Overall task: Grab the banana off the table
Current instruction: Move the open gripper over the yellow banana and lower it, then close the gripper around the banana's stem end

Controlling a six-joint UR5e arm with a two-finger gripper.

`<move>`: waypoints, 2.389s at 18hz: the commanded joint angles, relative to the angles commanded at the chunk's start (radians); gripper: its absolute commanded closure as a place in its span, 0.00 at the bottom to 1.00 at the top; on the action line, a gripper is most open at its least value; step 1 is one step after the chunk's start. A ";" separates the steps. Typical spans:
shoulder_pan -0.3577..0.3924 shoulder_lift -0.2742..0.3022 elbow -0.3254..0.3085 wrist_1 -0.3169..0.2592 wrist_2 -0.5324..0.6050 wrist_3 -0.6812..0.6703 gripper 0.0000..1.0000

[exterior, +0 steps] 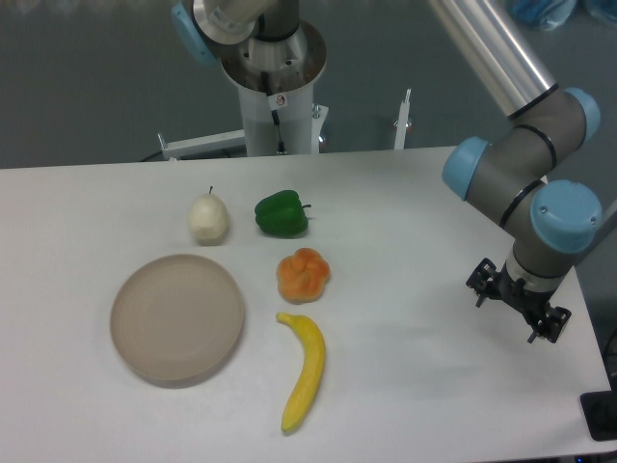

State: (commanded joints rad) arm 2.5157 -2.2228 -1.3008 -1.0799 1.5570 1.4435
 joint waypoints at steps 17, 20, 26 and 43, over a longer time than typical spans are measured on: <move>-0.313 0.126 -0.152 -0.009 -0.149 -0.395 0.00; -0.321 0.094 -0.175 0.035 -0.147 -0.454 0.00; -0.365 0.054 -0.187 0.081 -0.143 -0.656 0.00; -0.399 -0.015 -0.183 0.147 -0.037 -0.759 0.92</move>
State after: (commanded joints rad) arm 2.1169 -2.2381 -1.4834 -0.9327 1.5202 0.6842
